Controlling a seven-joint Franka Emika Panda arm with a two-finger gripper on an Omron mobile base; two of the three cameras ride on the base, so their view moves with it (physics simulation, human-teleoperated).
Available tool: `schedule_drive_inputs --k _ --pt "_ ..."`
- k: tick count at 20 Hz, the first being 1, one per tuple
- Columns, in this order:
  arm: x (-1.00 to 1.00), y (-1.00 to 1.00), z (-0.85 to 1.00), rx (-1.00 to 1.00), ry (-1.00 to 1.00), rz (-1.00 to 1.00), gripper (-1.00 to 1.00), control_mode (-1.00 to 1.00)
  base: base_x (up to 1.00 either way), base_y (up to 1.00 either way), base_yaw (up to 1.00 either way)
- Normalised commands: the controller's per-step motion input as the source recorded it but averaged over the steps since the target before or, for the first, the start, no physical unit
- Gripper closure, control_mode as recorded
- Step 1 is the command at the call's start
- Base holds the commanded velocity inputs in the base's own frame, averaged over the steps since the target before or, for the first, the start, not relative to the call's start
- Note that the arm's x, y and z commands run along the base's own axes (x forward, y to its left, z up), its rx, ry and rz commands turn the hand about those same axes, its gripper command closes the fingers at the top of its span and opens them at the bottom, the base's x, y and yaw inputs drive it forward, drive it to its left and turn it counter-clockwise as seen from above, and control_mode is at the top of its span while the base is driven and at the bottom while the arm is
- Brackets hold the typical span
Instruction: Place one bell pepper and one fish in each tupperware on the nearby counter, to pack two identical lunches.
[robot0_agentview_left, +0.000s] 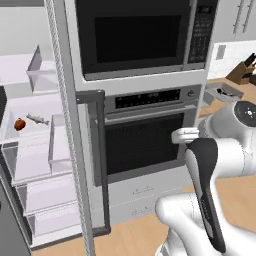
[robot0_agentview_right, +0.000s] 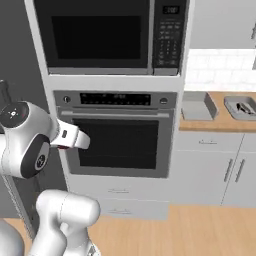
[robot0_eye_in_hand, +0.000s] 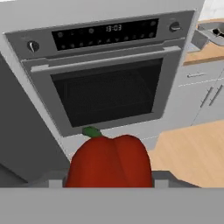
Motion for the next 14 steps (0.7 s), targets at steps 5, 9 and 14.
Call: schedule_drive_inputs --k 5,9,14 --pt "0.00 0.00 0.00 0.00 0.00 0.00 1.00 1.00 0.85 -1.00 0.00" --pt "0.00 0.00 0.00 0.00 0.00 0.00 1.00 1.00 0.82 -1.00 0.00" --pt "0.00 0.00 0.00 0.00 0.00 0.00 1.00 1.00 0.74 -1.00 0.02"
